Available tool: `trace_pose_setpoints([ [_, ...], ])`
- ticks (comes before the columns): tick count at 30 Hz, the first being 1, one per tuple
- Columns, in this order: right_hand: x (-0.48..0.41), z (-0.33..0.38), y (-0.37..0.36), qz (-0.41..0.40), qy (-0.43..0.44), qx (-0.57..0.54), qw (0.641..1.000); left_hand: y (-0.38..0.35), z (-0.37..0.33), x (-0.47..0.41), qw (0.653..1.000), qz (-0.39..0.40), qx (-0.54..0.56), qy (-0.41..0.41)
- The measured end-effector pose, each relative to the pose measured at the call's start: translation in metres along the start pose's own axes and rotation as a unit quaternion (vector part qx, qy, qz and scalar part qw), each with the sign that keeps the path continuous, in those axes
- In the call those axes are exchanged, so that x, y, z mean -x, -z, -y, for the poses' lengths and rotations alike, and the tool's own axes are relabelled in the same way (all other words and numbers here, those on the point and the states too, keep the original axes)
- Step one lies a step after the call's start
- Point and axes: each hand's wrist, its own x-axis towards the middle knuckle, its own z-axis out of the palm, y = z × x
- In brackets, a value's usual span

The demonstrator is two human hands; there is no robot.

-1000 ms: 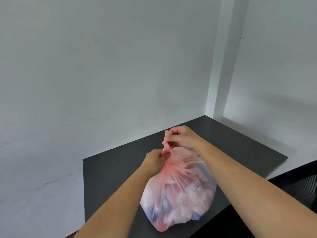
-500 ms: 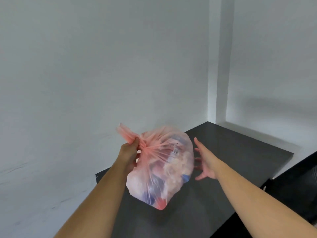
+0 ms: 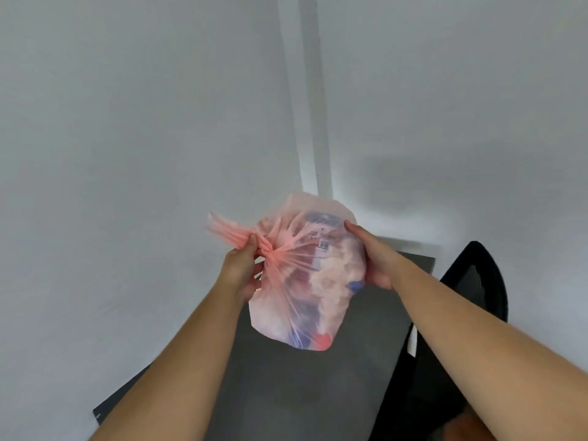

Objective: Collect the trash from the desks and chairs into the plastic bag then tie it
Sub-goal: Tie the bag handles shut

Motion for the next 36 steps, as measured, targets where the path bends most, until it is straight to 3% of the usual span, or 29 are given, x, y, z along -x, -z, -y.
trace_pose_setpoints([
  [8,0.076,0.1,0.138,-0.199,0.151,0.042,0.967,-0.194,-0.005,-0.005,0.984,0.167,0.035,-0.045],
  [11,0.117,0.124,0.208,-0.285,0.18,0.044,0.94,-0.277,0.009,0.012,0.972,0.229,0.037,-0.04],
  [15,0.173,0.151,0.311,-0.341,0.204,0.05,0.916,-0.396,0.03,0.037,0.954,0.295,0.048,-0.028],
  [23,0.224,0.173,0.45,-0.386,0.166,0.056,0.906,-0.546,0.091,0.052,0.945,0.321,0.051,0.022],
  [29,0.223,0.154,0.527,-0.389,0.089,0.035,0.916,-0.609,0.149,0.037,0.942,0.328,0.012,0.07],
  [36,0.172,0.11,0.606,-0.449,-0.025,0.055,0.892,-0.652,0.253,-0.019,0.93,0.329,-0.061,0.154],
])
